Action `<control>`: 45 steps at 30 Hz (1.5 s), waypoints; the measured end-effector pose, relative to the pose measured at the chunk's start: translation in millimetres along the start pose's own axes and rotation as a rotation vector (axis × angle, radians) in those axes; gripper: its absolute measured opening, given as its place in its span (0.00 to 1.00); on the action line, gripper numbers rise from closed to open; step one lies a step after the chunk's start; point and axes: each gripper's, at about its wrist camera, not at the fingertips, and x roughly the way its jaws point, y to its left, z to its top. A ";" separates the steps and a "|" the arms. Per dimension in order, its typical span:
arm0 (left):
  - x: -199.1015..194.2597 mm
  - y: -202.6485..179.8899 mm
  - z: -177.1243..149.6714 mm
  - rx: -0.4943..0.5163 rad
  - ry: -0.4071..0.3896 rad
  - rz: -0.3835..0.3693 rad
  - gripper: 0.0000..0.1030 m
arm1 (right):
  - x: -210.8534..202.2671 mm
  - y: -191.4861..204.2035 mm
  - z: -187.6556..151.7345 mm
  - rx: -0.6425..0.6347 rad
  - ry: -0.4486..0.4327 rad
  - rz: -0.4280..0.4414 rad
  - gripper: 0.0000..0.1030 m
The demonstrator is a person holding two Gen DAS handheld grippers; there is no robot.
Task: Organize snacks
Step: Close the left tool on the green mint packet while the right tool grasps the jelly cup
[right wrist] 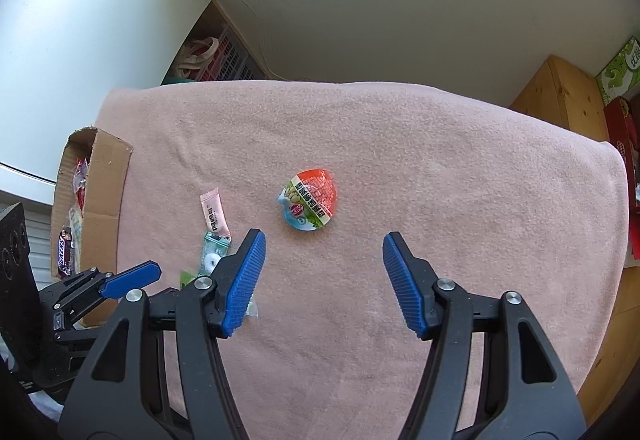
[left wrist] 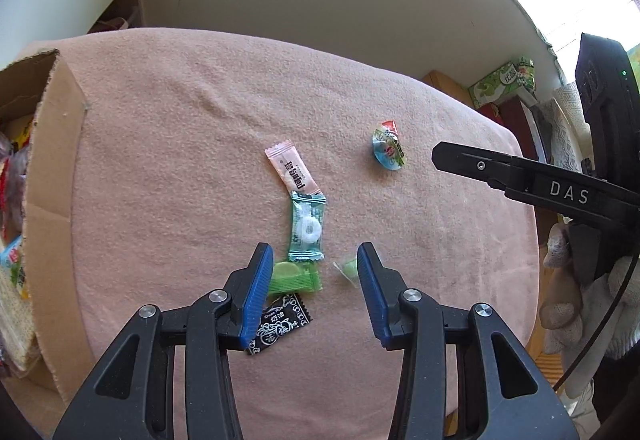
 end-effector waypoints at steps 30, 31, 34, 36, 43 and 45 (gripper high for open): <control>48.8 -33.9 9.5 0.146 0.017 0.104 0.18 | 64.6 19.0 20.9 -0.102 0.082 -0.018 0.38; 47.5 -32.2 8.4 0.147 0.017 0.104 0.18 | 65.4 19.9 21.2 -0.104 0.082 -0.019 0.38; 45.6 -30.7 5.8 0.152 0.017 0.102 0.18 | 68.9 22.0 23.4 -0.112 0.089 -0.023 0.38; 44.3 -29.7 5.1 0.152 0.016 0.099 0.18 | 70.7 24.7 25.1 -0.123 0.088 -0.032 0.38; 39.6 -22.2 6.3 0.123 0.015 0.082 0.14 | 78.2 38.6 31.7 -0.163 0.077 -0.033 0.30; 37.1 -20.3 5.6 0.124 0.014 0.082 0.14 | 77.9 40.1 30.3 -0.167 0.074 -0.034 0.29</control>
